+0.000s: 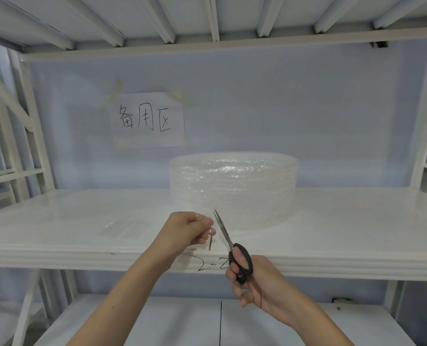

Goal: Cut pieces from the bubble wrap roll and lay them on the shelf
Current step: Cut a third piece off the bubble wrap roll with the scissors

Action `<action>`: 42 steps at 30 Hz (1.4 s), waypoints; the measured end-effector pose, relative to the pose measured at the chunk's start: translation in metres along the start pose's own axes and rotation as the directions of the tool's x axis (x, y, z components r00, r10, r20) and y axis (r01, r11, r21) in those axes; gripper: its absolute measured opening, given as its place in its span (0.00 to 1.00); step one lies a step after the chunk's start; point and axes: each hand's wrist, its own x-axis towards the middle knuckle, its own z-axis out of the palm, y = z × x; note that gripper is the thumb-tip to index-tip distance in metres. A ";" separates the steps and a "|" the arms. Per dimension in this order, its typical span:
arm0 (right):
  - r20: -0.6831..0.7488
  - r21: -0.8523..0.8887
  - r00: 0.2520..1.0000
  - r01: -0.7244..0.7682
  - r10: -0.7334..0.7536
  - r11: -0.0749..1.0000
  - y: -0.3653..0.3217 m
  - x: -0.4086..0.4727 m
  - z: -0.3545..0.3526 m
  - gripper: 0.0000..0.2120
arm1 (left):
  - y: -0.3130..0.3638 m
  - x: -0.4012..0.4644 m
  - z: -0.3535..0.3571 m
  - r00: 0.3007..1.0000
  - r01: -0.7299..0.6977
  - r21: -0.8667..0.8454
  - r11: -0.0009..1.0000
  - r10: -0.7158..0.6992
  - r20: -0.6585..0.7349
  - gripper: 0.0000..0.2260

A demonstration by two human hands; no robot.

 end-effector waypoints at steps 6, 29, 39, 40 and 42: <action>0.036 0.003 0.999 -0.041 0.041 0.999 -0.003 -0.004 -0.004 0.22 | -0.001 -0.001 0.000 1.000 0.014 -0.004 1.000 -0.014 0.009 0.06; 0.003 -0.062 0.997 -0.082 0.083 0.995 -0.021 -0.001 0.008 0.21 | -0.005 -0.015 0.000 0.994 0.030 -0.016 0.999 -0.028 0.102 0.08; -0.054 -0.191 0.998 -0.051 0.041 0.980 -0.021 -0.003 0.007 0.16 | 0.013 -0.015 -0.011 0.986 0.074 -0.060 0.995 -0.064 0.157 0.15; -0.057 -0.201 0.998 -0.049 0.039 0.978 -0.021 -0.003 0.008 0.16 | 0.015 -0.014 -0.010 0.987 0.074 -0.065 0.995 -0.064 0.149 0.17; -0.061 -0.218 0.997 -0.048 0.035 0.975 -0.022 -0.004 0.009 0.17 | 0.018 -0.012 -0.005 0.994 0.054 -0.042 0.998 -0.049 0.099 0.19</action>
